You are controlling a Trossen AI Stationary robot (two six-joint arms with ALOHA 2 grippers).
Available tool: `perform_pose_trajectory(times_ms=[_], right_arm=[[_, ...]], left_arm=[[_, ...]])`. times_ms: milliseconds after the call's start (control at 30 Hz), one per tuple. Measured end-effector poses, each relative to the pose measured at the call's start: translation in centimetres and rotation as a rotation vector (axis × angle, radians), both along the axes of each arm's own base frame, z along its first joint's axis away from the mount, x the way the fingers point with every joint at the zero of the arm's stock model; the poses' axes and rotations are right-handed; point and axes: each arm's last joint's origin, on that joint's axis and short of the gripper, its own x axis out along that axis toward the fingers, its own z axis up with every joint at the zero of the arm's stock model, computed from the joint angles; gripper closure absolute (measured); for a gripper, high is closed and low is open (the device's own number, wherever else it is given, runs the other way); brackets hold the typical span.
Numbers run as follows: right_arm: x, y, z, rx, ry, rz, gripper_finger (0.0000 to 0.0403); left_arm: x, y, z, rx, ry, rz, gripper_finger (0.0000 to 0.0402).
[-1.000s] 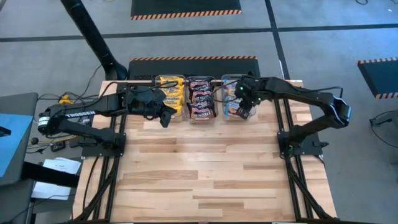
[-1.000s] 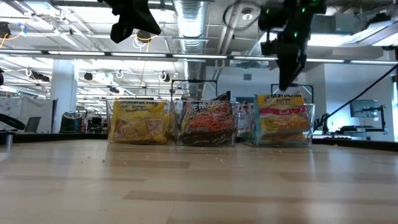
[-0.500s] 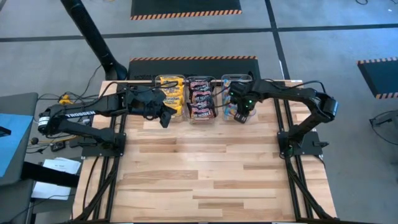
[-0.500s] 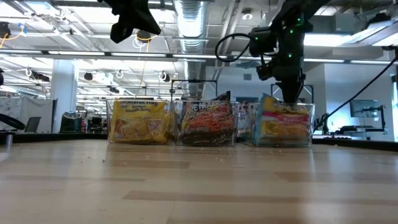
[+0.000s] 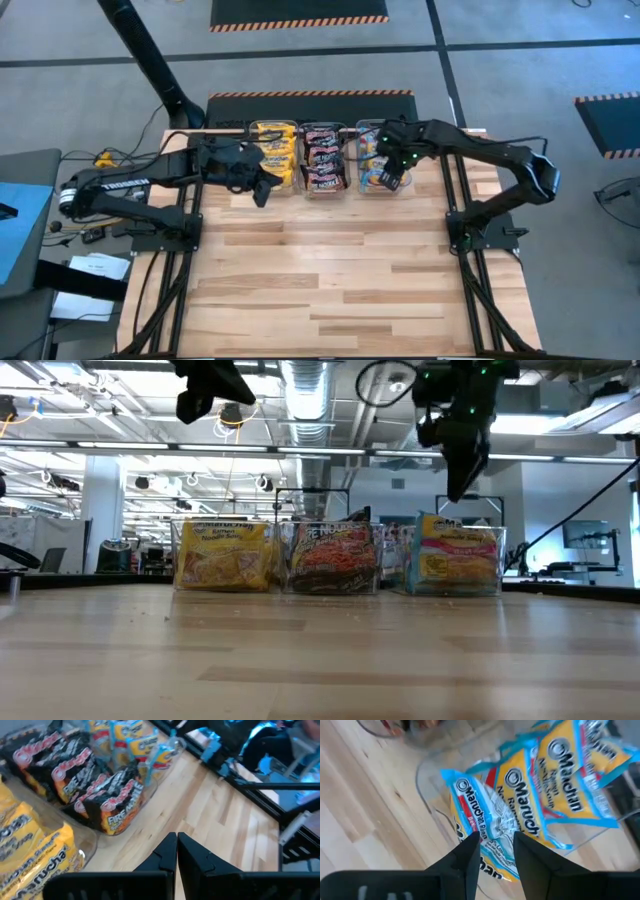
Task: Sort Maruchan noodles
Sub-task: Return to Home Position
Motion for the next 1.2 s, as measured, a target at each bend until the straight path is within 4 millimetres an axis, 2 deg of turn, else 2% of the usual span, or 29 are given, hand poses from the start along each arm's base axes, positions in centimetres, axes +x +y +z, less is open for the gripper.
perform_pose_trajectory(times_ms=[167,367,500,600,867,1000,1200], right_arm=[[-0.8,1.0,2.1,-0.041,-0.099,0.022,0.0262],[-1.3,2.5,4.6,-0.026,-0.317,0.028,0.0262],[-1.0,3.7,6.1,-0.021,-0.485,0.101,0.0262],[-0.3,4.5,7.0,0.002,-0.621,0.142,0.0262],[2.0,7.2,9.6,0.056,-0.941,0.378,0.0262],[2.4,8.2,10.4,0.101,-1.028,0.375,0.0262],[2.6,9.0,10.9,0.179,-1.088,0.34,0.0262]], left_arm=[[-1.4,-0.4,1.1,0.045,-0.038,-0.058,0.0401],[-4.3,-0.9,1.9,0.101,-0.033,-0.067,0.0401],[-6.5,-1.6,2.8,0.181,-0.068,-0.091,0.0402],[-8.2,-2.3,2.6,0.236,-0.152,-0.123,0.0402],[-11.5,-3.1,-2.1,0.307,-0.381,-0.134,0.0402],[-12.6,-3.3,-3.9,0.332,-0.51,-0.127,0.0402],[-13.4,-3.4,-7.7,0.352,-0.507,-0.162,0.0401]])
